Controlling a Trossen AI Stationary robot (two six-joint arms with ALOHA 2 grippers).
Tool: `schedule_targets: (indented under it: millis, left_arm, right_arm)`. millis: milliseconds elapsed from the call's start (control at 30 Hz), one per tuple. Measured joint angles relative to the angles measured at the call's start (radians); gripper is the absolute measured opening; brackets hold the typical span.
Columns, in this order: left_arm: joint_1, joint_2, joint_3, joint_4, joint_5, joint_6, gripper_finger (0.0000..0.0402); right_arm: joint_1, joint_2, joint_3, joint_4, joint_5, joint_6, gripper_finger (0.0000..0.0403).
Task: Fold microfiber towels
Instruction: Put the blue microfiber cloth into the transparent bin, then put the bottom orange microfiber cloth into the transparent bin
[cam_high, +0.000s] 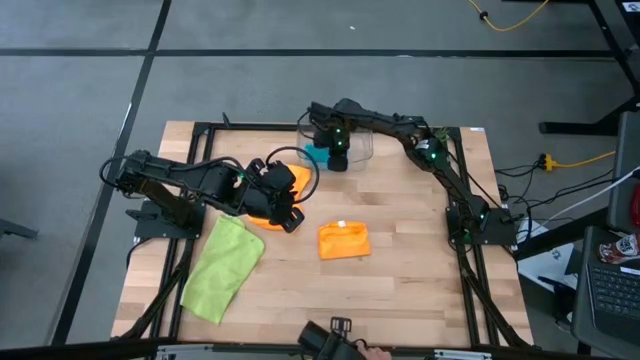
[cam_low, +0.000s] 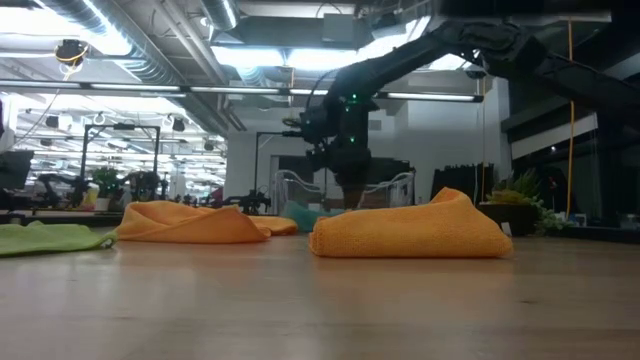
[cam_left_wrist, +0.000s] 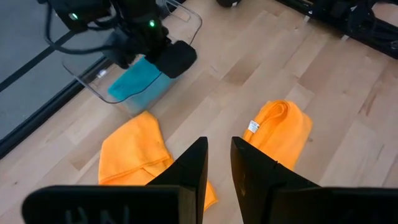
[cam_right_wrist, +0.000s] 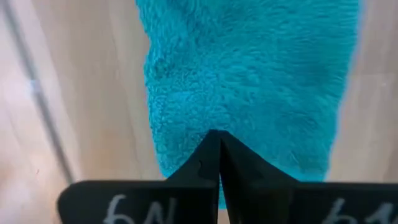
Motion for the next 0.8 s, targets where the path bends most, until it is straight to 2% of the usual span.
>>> schedule_targets:
  millis: [233, 433, 667, 800]
  left_arm:
    - [0.0, 0.0, 0.0, 0.0, 0.0, 0.0, 0.0062]
    - [0.0, 0.0, 0.0, 0.0, 0.0, 0.0, 0.0062]
    - [0.0, 0.0, 0.0, 0.0, 0.0, 0.0, 0.0062]
    - [0.001, 0.0, 0.0, 0.0, 0.0, 0.0, 0.0062]
  right_arm:
    - [-0.001, 0.003, -0.048, 0.046, 0.0, 0.0, 0.0004]
    - [-0.028, 0.003, 0.029, -0.06, 0.047, 0.0, 0.0009]
    - [-0.045, 0.003, 0.14, -0.123, 0.048, 0.009, 0.001]
    - [-0.045, -0.045, 0.131, -0.155, 0.049, 0.049, 0.0011]
